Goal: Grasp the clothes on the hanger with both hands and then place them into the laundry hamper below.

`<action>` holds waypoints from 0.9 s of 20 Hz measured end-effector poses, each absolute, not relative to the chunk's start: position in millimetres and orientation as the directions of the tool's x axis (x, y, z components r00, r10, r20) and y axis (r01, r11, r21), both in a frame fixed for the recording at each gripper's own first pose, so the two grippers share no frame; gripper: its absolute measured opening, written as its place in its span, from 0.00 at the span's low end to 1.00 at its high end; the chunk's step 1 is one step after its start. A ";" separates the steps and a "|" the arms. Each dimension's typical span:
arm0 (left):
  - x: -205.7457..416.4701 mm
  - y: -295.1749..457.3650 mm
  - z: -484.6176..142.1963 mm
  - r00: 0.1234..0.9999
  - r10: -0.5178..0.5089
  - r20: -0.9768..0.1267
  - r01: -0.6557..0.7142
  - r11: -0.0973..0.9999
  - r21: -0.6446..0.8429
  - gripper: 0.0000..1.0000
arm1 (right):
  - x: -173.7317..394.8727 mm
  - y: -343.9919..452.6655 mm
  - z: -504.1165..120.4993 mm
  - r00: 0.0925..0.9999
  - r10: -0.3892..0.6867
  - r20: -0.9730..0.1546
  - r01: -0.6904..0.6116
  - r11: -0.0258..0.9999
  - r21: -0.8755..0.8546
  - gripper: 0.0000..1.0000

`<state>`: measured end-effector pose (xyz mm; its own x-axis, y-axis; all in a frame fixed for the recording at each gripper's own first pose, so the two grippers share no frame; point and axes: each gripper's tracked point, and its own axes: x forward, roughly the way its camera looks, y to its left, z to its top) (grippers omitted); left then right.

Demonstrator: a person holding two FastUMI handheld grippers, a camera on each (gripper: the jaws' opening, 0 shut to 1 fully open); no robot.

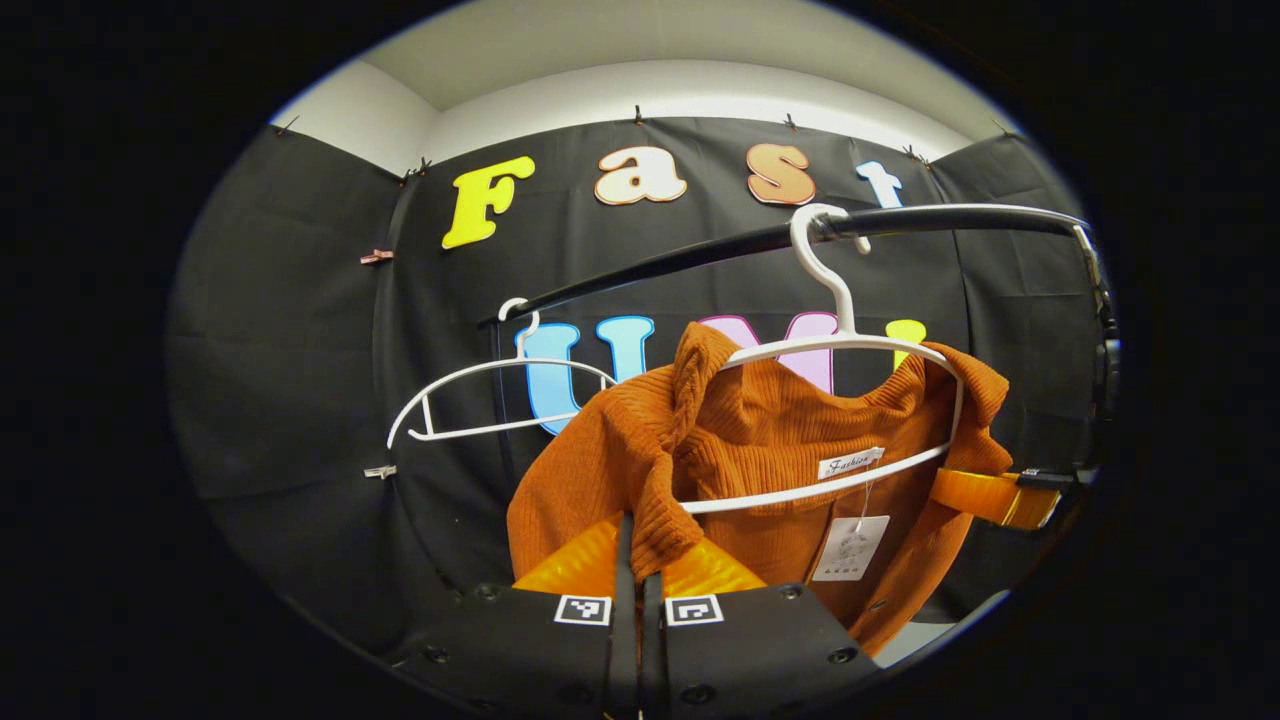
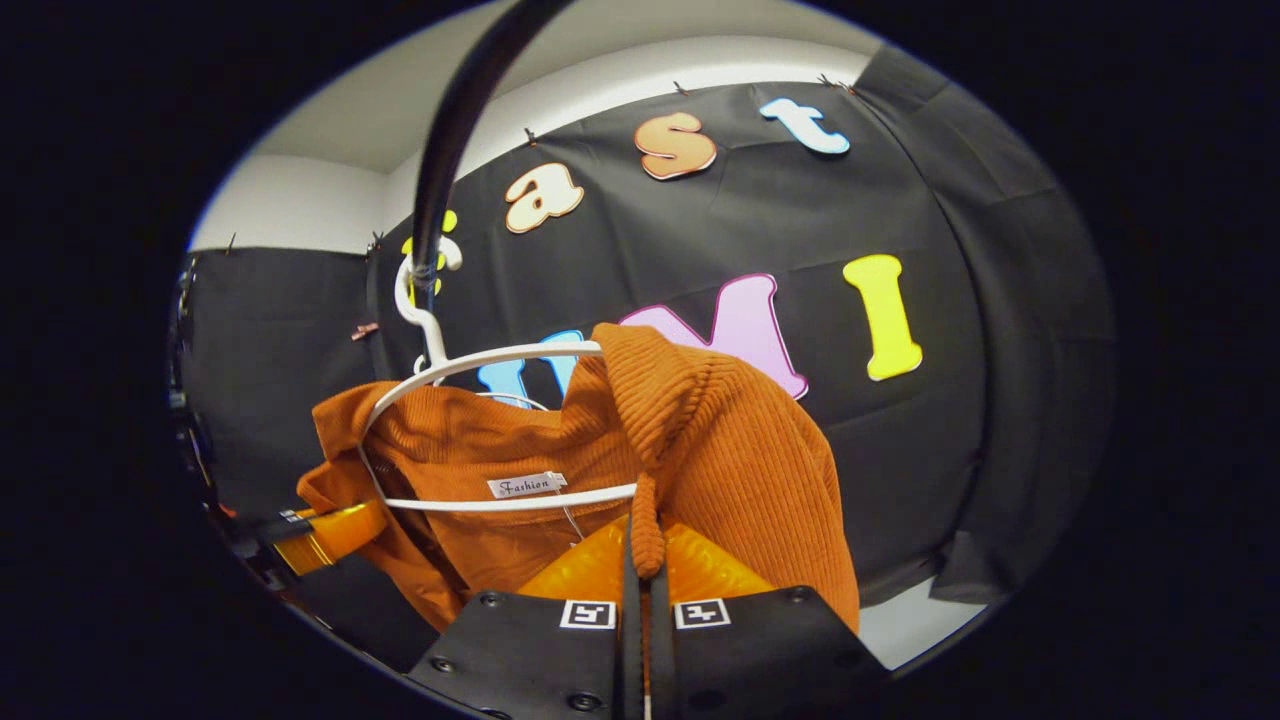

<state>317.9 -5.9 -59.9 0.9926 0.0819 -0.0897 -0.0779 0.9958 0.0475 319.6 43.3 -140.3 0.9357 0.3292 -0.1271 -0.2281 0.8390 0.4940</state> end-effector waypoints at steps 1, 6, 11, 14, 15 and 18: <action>318.2 -4.5 -60.3 0.992 0.083 -0.094 -0.080 0.996 0.045 0.06 | 320.2 40.2 -144.1 0.929 0.344 -0.136 -0.226 0.819 0.528 0.07; 321.5 -2.1 -60.9 0.991 0.082 -0.109 -0.075 0.995 0.072 0.06 | 322.1 9.1 -148.6 0.937 0.289 -0.195 -0.146 0.833 0.534 0.07; 319.5 0.5 -62.4 0.987 0.074 -0.145 -0.065 0.996 0.068 0.05 | 333.0 -3.1 -136.0 0.920 0.308 -0.242 -0.106 0.790 0.604 0.06; 318.0 5.6 -57.5 0.982 0.068 -0.176 -0.069 0.998 0.003 0.05 | 346.9 -21.4 -116.4 0.932 0.299 -0.205 -0.110 0.774 0.624 0.04; 318.2 10.1 -51.8 0.982 0.071 -0.176 -0.074 0.997 -0.011 0.05 | 347.2 -27.5 -104.6 0.939 0.291 -0.181 -0.117 0.770 0.627 0.04; 323.9 23.2 -34.4 0.983 0.071 -0.167 -0.076 0.997 -0.024 0.05 | 353.7 -42.6 -64.4 0.957 0.282 -0.076 -0.163 0.732 0.661 0.04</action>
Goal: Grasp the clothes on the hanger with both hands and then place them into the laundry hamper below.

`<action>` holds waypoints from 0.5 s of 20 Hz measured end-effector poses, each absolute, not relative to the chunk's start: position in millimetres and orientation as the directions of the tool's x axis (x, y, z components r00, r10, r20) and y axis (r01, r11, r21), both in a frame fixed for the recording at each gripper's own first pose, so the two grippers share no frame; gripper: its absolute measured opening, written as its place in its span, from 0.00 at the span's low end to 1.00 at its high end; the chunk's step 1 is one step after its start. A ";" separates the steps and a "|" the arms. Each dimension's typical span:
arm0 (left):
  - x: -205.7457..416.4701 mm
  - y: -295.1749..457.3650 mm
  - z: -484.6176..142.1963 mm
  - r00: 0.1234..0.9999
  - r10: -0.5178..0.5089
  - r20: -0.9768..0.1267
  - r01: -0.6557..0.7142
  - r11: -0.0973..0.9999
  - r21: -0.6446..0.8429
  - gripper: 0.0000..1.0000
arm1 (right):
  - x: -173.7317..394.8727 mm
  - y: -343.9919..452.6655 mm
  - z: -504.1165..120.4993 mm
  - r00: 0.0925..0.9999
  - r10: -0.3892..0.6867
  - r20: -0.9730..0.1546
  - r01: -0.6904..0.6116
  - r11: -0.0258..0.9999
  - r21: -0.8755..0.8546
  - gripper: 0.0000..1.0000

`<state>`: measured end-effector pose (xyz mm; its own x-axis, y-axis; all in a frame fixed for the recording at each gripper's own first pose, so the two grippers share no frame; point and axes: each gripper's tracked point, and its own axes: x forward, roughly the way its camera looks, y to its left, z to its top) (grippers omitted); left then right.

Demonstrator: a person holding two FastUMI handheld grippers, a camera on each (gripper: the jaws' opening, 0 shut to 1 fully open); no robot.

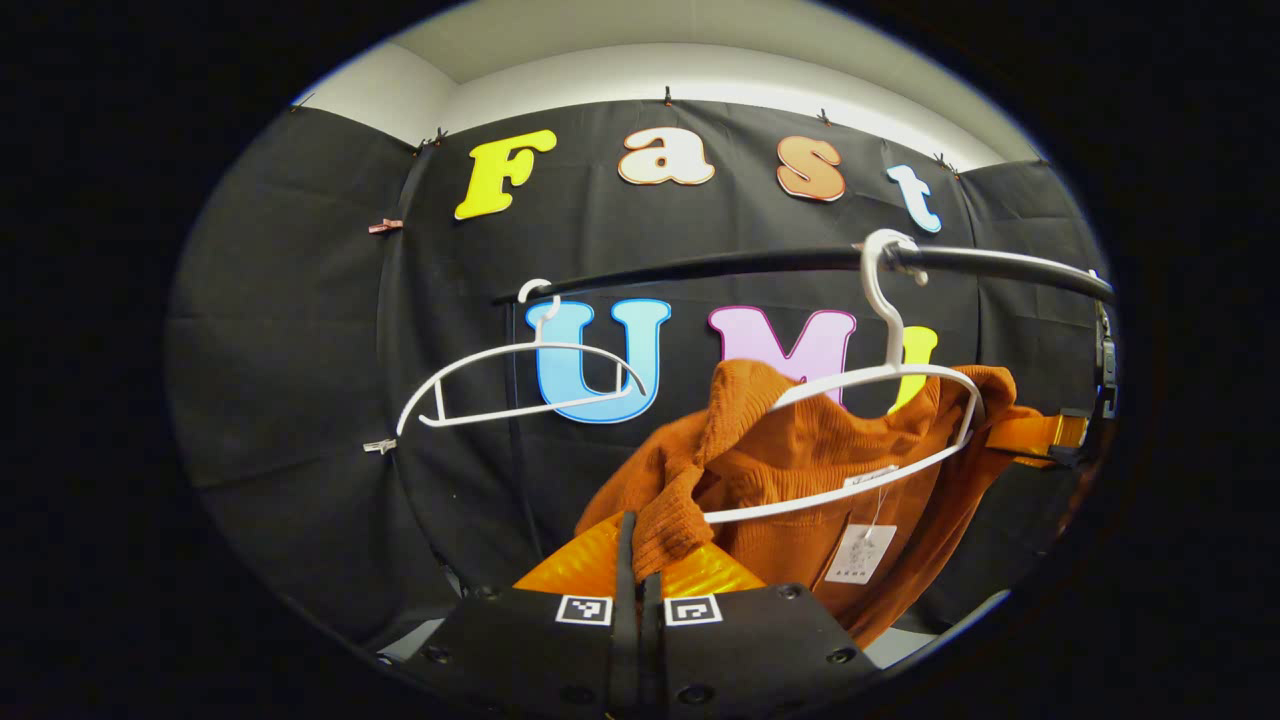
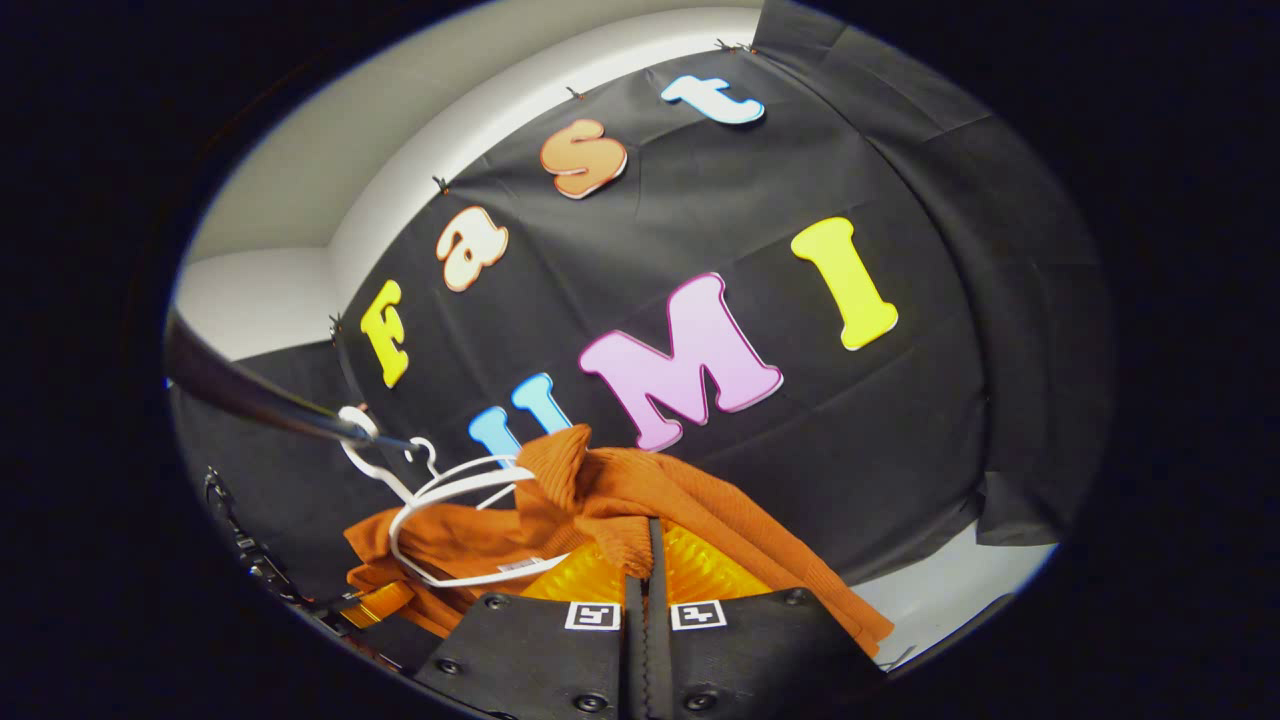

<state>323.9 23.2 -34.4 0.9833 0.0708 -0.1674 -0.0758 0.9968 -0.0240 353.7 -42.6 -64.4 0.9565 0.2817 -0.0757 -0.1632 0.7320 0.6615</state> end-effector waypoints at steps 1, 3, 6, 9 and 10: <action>326.5 25.2 -29.5 0.984 0.057 -0.171 -0.065 0.997 -0.040 0.05 | 357.5 -48.3 -55.0 0.961 0.273 -0.048 -0.175 0.731 0.660 0.04; 334.3 29.6 -21.8 0.983 0.036 -0.180 -0.050 0.996 -0.073 0.05 | 367.4 -61.2 -43.6 0.970 0.241 -0.016 -0.175 0.745 0.644 0.04; 341.9 42.0 -16.4 0.979 0.039 -0.199 -0.052 0.997 -0.064 0.05 | 381.3 -82.3 -44.4 0.985 0.172 0.008 -0.137 0.752 0.645 0.04; 344.6 41.7 -22.0 0.974 0.022 -0.226 -0.037 0.997 -0.062 0.05 | 389.9 -108.9 -86.5 0.994 0.092 -0.057 -0.036 0.778 0.627 0.04; 343.3 40.1 -27.0 0.972 0.014 -0.235 -0.030 0.998 -0.063 0.05 | 391.0 -113.8 -103.5 0.993 0.077 -0.088 -0.004 0.773 0.634 0.04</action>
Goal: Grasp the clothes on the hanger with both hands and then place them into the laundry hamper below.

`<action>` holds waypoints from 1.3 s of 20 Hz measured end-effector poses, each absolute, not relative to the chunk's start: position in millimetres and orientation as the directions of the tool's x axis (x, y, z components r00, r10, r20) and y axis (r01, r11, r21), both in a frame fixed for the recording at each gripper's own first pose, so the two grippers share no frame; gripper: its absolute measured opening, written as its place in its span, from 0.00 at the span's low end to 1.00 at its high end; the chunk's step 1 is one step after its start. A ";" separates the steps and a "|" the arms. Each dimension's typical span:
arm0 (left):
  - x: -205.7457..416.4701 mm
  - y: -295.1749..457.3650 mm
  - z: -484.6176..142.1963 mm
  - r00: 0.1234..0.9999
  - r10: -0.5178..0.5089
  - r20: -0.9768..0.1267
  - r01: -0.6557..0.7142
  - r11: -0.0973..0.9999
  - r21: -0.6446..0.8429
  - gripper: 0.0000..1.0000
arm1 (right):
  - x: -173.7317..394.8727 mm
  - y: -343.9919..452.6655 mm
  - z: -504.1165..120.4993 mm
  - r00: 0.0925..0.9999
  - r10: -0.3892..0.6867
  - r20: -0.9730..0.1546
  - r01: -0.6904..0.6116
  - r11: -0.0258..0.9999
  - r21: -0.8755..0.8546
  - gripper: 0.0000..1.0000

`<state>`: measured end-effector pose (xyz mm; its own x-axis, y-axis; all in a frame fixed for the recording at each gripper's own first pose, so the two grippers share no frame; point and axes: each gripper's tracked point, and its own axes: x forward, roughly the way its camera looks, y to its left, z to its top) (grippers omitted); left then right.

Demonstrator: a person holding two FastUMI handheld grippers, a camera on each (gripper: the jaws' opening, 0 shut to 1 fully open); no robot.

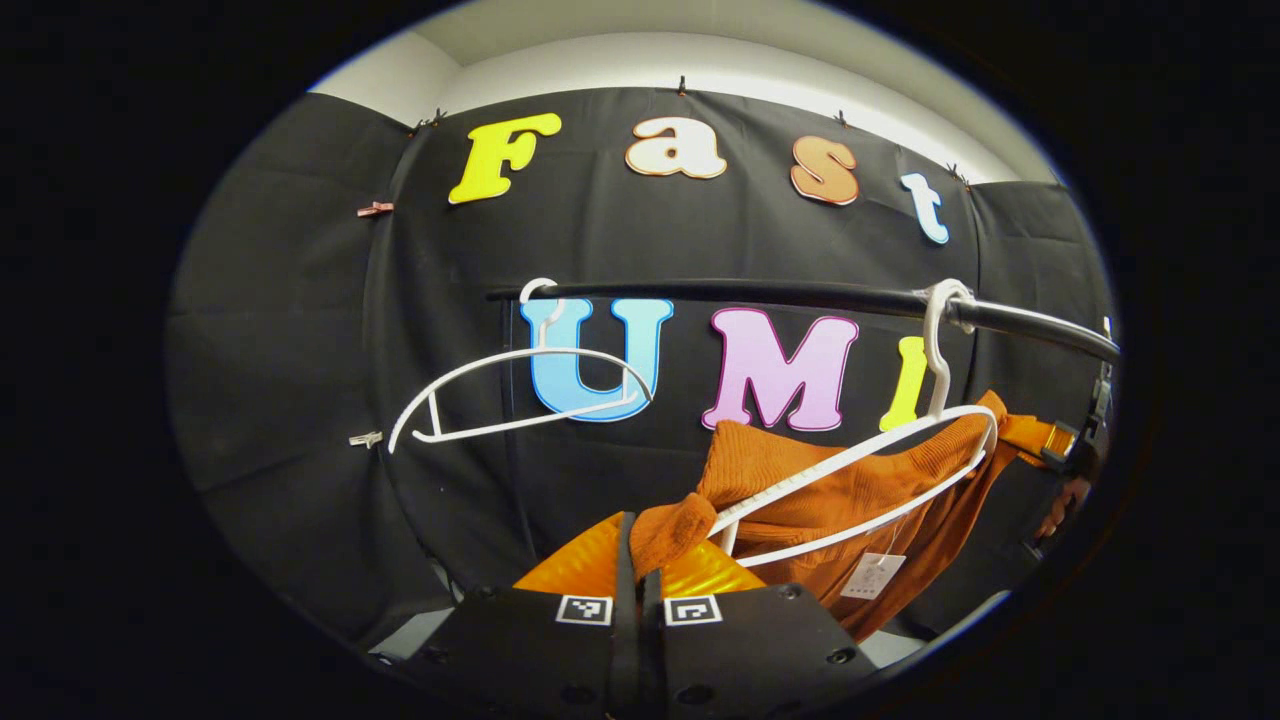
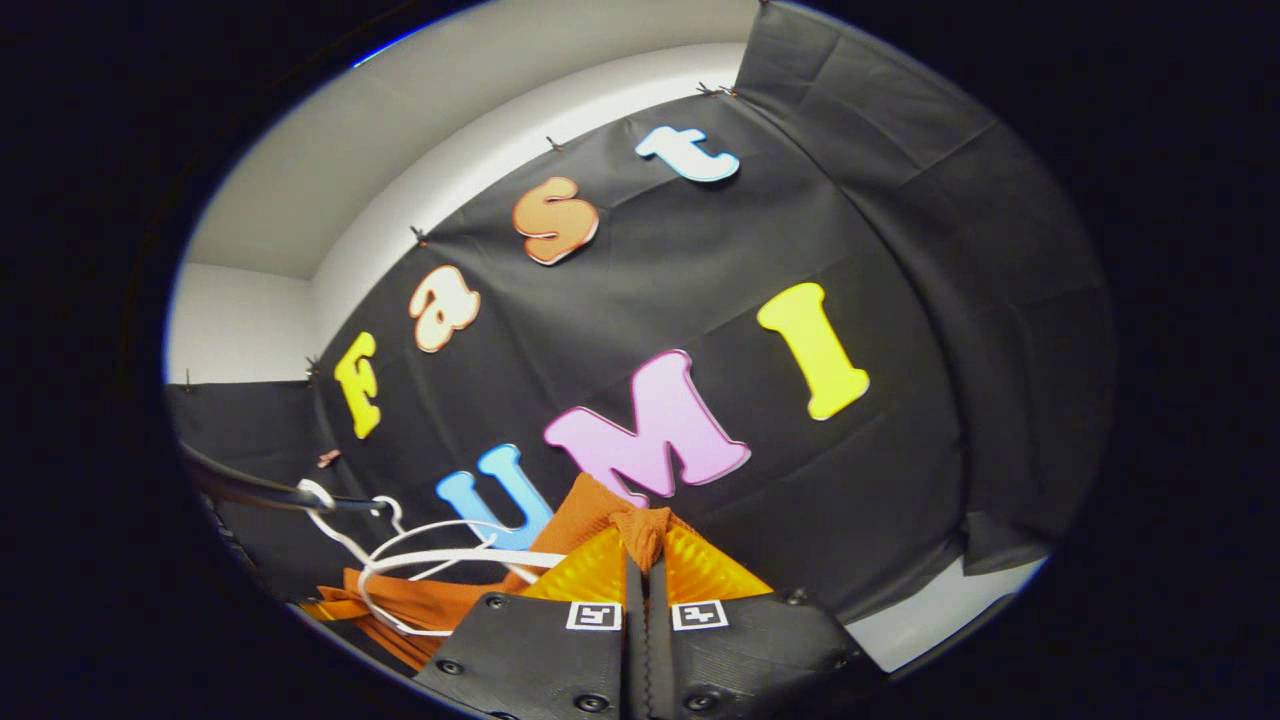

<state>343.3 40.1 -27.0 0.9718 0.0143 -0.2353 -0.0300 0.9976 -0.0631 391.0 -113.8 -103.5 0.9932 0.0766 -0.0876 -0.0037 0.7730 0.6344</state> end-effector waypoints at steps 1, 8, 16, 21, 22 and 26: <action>343.2 38.8 -30.8 0.970 0.010 -0.242 -0.026 0.998 -0.063 0.05 | 391.7 -112.7 -121.4 0.989 0.074 -0.126 0.024 0.770 0.637 0.04; 330.9 72.6 -65.9 0.953 0.074 -0.294 -0.096 0.994 -0.058 0.05 | 349.0 -46.0 -198.6 0.942 0.214 -0.259 0.002 0.767 0.641 0.04; 295.5 115.5 -146.0 0.902 0.155 -0.404 -0.197 0.978 -0.064 0.05 | 296.7 40.4 -216.9 0.881 0.378 -0.286 -0.069 0.699 0.712 0.04; 283.8 59.7 -191.7 0.882 0.050 -0.469 -0.089 0.994 -0.062 0.05 | 254.9 101.6 -228.7 0.824 0.473 -0.312 -0.127 0.691 0.712 0.04; 281.9 42.0 -192.0 0.884 0.013 -0.467 -0.053 0.996 -0.074 0.05 | 247.4 114.2 -225.6 0.813 0.494 -0.310 -0.151 0.691 0.707 0.04; 277.2 -21.4 -161.5 0.904 -0.139 -0.404 0.091 0.986 -0.137 0.05 | 225.8 147.8 -195.0 0.781 0.569 -0.257 -0.262 0.673 0.692 0.04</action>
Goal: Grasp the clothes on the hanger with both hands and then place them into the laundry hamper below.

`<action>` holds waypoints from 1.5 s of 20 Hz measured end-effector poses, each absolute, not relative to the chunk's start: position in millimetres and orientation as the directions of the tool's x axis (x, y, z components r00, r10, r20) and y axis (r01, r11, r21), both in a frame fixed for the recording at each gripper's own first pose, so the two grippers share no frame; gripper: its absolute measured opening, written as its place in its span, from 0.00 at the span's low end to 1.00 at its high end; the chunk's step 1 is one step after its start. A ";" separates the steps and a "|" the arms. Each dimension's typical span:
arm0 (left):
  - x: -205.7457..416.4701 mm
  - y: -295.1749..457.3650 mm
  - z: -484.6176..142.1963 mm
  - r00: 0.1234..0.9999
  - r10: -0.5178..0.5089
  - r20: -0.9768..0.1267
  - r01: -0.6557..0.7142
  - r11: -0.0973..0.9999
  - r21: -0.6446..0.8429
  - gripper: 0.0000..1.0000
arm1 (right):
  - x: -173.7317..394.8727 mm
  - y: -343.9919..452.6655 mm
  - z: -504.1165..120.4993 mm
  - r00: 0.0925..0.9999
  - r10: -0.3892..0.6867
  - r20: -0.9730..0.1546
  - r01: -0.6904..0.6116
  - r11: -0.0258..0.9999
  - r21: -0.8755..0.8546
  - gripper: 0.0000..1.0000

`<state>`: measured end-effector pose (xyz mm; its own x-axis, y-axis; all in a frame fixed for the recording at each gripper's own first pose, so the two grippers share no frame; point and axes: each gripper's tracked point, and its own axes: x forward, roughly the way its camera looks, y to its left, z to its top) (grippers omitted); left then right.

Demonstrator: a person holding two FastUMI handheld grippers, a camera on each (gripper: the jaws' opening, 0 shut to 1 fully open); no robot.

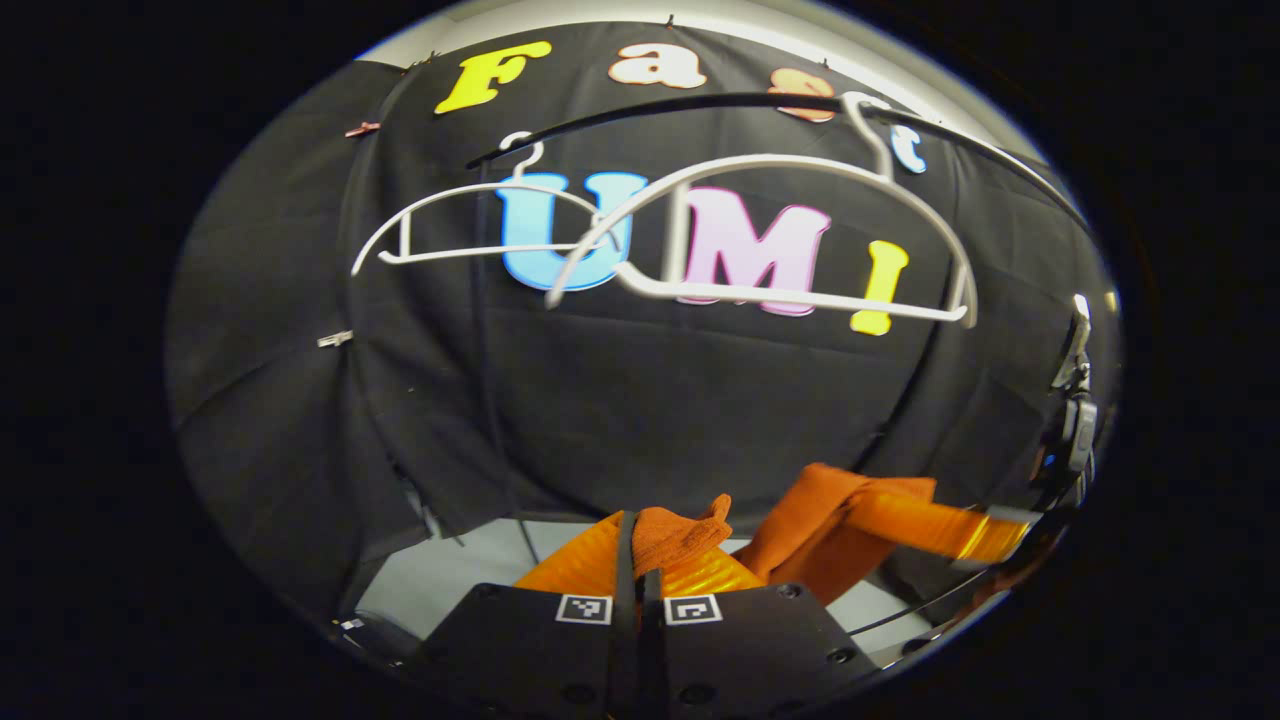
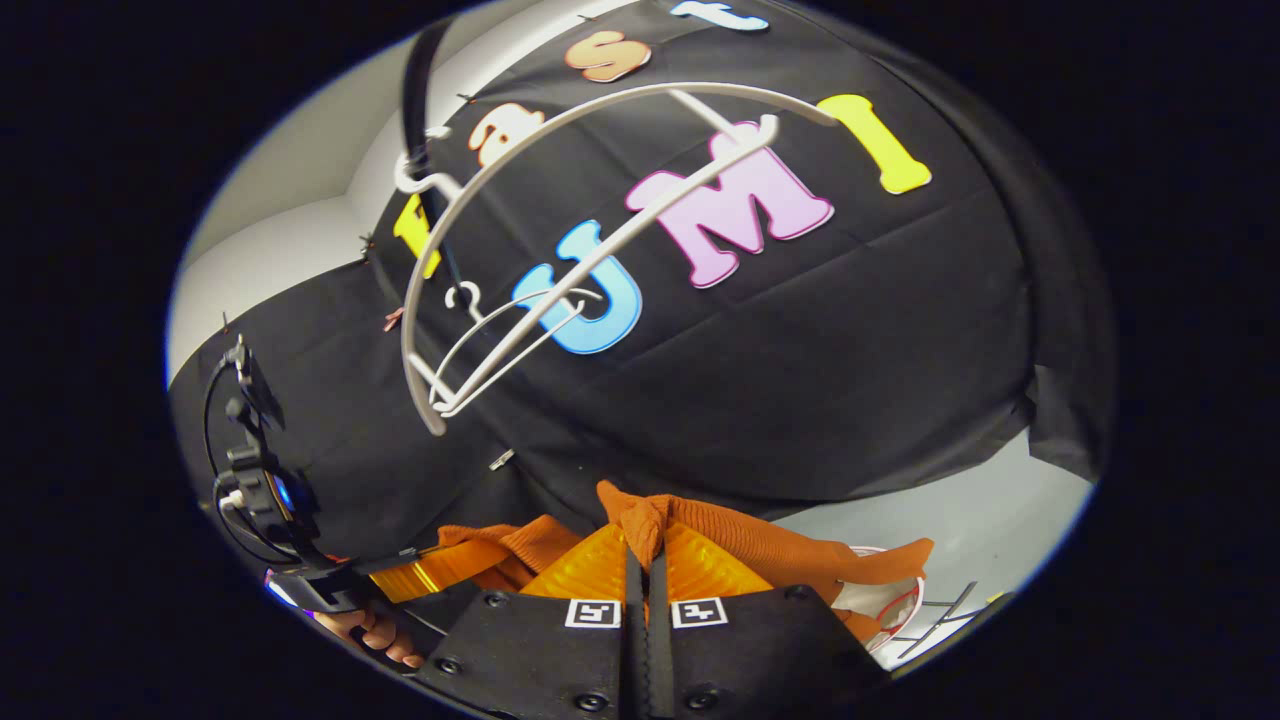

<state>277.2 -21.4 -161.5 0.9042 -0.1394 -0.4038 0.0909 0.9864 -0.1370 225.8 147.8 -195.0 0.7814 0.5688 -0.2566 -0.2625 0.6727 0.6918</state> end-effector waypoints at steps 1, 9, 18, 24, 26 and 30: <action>276.3 -31.8 -148.2 0.913 -0.168 -0.373 0.120 0.982 -0.148 0.05 | 222.6 149.6 -183.7 0.782 0.578 -0.232 -0.294 0.671 0.680 0.04; 288.5 -42.3 -201.2 0.886 -0.210 -0.415 0.129 0.968 -0.215 0.04 | 227.9 117.2 -236.1 0.772 0.534 -0.346 -0.242 0.750 0.616 0.04; 275.0 -51.5 -354.6 0.742 -0.180 -0.645 0.140 0.984 -0.113 0.05 | 218.2 98.8 -376.9 0.669 0.420 -0.613 -0.179 0.892 0.416 0.04; 255.9 -36.6 -394.9 0.685 -0.105 -0.721 0.144 0.990 -0.008 0.74 | 204.6 56.3 -439.8 0.615 0.192 -0.765 -0.083 0.980 0.179 0.74; 259.3 -38.5 -404.9 0.682 -0.109 -0.724 0.144 0.989 -0.013 0.94 | 205.5 47.4 -441.3 0.613 0.155 -0.775 -0.056 0.987 0.153 0.97; 250.4 -35.4 -395.7 0.689 -0.122 -0.714 0.147 0.989 -0.027 0.95 | 194.8 43.2 -436.4 0.618 0.144 -0.773 -0.013 0.985 0.173 0.98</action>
